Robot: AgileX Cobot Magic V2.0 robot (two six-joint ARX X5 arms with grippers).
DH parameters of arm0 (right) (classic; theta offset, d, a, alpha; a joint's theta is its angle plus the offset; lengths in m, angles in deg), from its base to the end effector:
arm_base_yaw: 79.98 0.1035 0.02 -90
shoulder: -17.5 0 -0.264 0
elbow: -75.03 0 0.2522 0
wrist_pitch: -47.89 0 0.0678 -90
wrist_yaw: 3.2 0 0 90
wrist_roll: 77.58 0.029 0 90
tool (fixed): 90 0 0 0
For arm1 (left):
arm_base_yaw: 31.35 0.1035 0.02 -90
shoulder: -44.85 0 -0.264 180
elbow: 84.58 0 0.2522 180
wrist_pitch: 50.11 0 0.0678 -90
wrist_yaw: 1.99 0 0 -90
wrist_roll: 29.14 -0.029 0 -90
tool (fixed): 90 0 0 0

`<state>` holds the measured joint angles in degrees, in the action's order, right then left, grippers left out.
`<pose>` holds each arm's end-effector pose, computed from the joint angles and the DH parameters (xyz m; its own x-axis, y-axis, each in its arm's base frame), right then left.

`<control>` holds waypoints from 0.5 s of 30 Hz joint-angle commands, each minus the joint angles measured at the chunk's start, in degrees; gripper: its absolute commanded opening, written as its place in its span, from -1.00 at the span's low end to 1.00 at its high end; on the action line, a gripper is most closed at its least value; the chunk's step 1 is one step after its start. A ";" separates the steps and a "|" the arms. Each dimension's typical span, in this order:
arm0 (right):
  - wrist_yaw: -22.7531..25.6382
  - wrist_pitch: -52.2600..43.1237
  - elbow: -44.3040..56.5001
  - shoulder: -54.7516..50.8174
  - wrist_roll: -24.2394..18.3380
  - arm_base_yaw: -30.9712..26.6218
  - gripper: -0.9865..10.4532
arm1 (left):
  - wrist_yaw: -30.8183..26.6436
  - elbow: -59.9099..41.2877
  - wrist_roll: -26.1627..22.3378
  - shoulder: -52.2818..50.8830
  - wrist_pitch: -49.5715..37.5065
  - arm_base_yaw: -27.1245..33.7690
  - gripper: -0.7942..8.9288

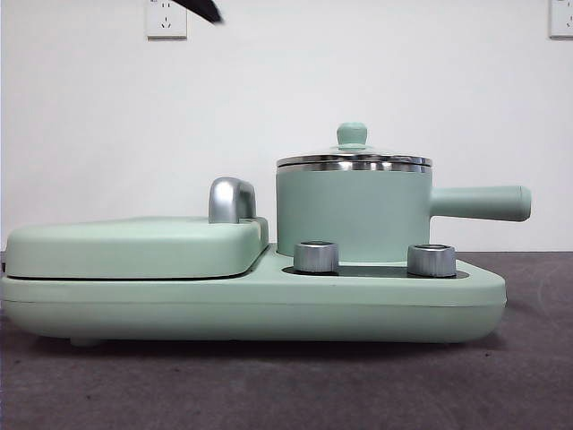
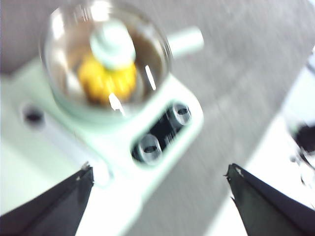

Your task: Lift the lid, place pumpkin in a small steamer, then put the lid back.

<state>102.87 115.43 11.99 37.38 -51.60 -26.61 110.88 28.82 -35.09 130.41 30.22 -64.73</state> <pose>0.0320 0.0296 0.3263 0.7443 0.5372 -0.3967 -0.4501 0.8424 0.2963 0.2277 -0.1635 0.4095 0.2547 -0.6332 -0.7309 0.7694 0.5905 -0.2435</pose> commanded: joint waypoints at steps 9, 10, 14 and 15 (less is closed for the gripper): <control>-1.95 1.60 -0.28 0.09 0.13 0.68 0.18 | 0.28 -13.99 0.52 -18.97 3.39 -0.33 0.05; -2.71 1.60 -0.28 0.09 0.13 0.68 0.18 | 0.31 -16.31 0.81 -21.42 2.64 -0.33 0.05; -4.98 1.60 -0.28 0.09 0.15 0.68 0.18 | 0.28 -25.33 2.19 -30.91 -1.51 -0.33 0.05; -5.62 1.60 -0.28 0.09 0.15 0.66 0.18 | 0.28 -27.54 2.58 -33.14 -2.78 -0.33 0.05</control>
<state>97.52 117.17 11.99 37.38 -51.62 -26.55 110.88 2.35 -33.63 98.58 28.73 -64.73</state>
